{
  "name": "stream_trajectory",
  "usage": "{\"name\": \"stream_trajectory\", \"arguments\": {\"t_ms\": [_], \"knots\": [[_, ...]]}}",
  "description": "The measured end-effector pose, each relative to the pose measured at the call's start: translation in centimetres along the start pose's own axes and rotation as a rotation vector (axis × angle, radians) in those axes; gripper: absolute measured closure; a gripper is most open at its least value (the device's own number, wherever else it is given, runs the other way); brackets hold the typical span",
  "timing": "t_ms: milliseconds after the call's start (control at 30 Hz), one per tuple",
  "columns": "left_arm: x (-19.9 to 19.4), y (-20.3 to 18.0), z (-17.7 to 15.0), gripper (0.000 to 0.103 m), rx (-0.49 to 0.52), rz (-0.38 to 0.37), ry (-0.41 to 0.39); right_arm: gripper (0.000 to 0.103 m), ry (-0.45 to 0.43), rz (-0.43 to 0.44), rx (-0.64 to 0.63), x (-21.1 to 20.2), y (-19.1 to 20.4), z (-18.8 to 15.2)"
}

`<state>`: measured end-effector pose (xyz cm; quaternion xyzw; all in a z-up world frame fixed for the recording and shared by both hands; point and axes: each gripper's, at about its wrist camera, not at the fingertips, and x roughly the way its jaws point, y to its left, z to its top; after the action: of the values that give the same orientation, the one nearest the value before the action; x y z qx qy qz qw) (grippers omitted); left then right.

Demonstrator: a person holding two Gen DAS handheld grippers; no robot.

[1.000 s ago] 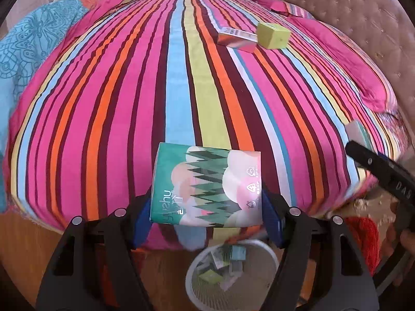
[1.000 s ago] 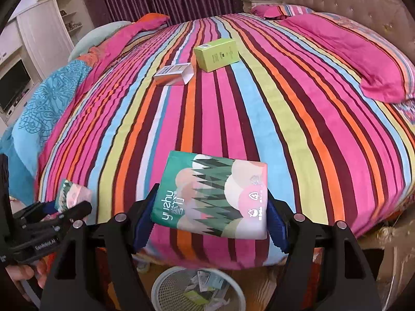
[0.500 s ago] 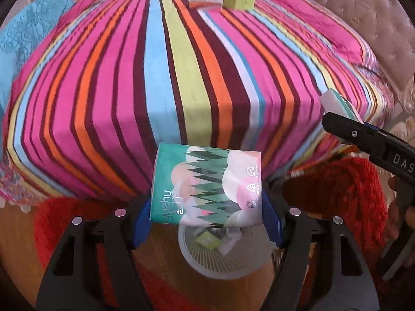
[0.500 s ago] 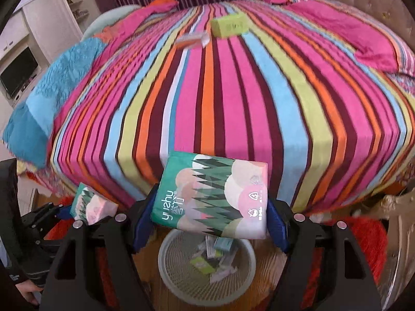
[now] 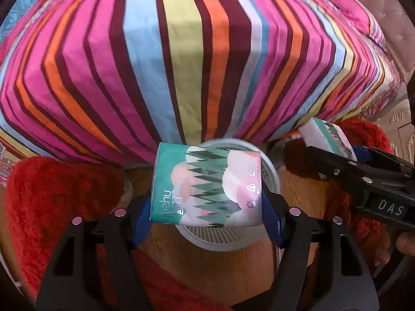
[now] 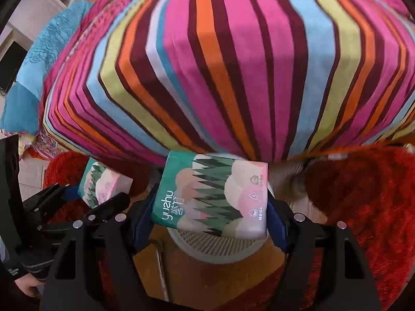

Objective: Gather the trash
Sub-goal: 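Carry both tissue packets over the wastebasket with both tools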

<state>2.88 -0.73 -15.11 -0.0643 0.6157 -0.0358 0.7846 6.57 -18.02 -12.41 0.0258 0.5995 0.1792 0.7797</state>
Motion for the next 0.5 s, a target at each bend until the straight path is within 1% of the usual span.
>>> {"name": "stream_trajectory", "arguments": {"t_ms": [267,433,500], "knots": [[3.0,0.4,-0.1,0.034,-0.013,-0.014,0.115,0.034,0.129,0.041,0.086,2.9,-1.3,0.2],[5.1,0.4,0.0,0.034,-0.023,-0.015,0.185,0.034,0.213,0.058,0.159,5.0,-2.1,-0.3],[5.6,0.6,-0.1,0.034,-0.035,-0.019,0.208,0.034,0.235,0.06,0.184,5.7,-2.2,-0.4]]}}
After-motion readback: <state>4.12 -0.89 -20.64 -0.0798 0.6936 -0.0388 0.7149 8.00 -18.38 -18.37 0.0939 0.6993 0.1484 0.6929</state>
